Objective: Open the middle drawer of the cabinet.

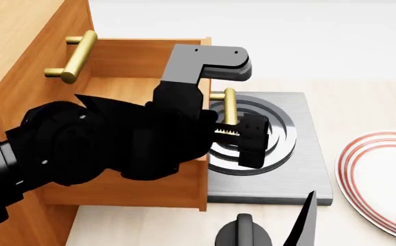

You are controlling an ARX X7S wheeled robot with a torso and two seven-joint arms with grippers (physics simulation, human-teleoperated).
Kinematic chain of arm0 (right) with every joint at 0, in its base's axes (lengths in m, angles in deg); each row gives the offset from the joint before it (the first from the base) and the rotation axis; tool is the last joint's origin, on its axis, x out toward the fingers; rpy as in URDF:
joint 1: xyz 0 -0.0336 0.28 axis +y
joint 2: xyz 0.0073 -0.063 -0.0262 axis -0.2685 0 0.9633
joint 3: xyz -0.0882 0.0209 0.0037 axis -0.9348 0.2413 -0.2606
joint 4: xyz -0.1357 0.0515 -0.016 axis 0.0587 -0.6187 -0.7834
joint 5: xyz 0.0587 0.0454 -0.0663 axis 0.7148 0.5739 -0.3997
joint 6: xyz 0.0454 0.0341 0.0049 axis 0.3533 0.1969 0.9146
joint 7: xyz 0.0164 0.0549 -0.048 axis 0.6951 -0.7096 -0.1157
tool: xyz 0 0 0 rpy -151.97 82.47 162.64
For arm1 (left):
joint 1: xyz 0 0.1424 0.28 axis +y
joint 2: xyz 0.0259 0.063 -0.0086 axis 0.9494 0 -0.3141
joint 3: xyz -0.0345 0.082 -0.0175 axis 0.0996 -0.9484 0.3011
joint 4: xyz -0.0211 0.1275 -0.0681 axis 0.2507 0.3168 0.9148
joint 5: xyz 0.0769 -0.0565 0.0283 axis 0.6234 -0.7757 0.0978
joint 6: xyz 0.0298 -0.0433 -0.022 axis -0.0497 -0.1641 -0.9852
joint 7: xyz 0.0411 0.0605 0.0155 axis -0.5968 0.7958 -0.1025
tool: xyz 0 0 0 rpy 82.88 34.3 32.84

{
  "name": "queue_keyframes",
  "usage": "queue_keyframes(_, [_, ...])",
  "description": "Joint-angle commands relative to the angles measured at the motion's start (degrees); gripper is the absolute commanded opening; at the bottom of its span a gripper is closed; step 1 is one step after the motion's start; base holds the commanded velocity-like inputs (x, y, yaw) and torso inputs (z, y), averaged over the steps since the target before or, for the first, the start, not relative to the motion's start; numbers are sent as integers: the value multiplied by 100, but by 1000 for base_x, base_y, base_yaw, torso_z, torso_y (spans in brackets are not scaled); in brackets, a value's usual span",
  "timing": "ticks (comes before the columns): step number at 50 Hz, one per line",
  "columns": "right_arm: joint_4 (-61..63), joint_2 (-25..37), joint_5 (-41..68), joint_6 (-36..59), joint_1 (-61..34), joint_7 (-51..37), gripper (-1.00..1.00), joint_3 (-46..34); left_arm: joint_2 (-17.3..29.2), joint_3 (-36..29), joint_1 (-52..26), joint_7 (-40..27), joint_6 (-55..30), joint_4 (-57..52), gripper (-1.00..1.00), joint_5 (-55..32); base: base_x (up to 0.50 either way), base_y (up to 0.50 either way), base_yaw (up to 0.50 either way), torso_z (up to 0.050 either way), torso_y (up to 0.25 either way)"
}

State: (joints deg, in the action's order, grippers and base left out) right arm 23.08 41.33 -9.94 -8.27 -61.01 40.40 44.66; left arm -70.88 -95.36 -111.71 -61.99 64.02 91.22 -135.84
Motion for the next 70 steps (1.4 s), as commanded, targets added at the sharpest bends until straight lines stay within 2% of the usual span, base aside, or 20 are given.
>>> queue_keyframes(1, [-8, 15, 4, 3, -15, -16, 100, -16, -62, 132, -91, 475, 285, -326, 100, -23, 0, 0, 0, 0, 0])
queue_keyframes(9, [-14, 26, 15, -12, -14, -23, 100, -15, -62, 130, -129, 856, 159, -294, 100, -52, 1, -2, -4, 0, 0])
queue_keyframes(15, [-18, 33, 13, -15, -18, -29, 100, -24, -62, 135, -173, 1217, 399, -445, 100, 19, 2, -4, -7, 0, 0])
queue_keyframes(21, [-10, 43, 14, -23, -16, -34, 100, -30, -62, 137, -151, 1061, 575, -437, 100, 157, 6, -5, -9, 0, 0])
queue_keyframes(29, [8, 56, 7, -40, -19, -32, 100, -45, -62, 145, -146, 453, 1426, -153, 100, 346, 5, -6, -10, 0, 0])
queue_keyframes(39, [30, 67, -15, -69, -28, -21, 100, -74, -62, 147, -134, 42, 1889, 44, 100, 692, 1, -1, -2, 0, 0])
queue_keyframes(43, [42, 68, -24, -118, -15, -4, 100, -80, -62, 157, -120, -124, 1942, 43, 100, 968, 0, 0, 0, 0, 0])
queue_keyframes(50, [51, 75, -41, -174, -8, 12, 100, -84, -62, 180, -90, -516, 2292, -85, 100, 1936, 0, 0, 0, 0, 0])
queue_keyframes(70, [36, 96, -34, -167, -26, -14, 100, -113, -62, 272, 26, -366, 3141, -229, 100, 3543, 0, 0, 0, 0, 0])
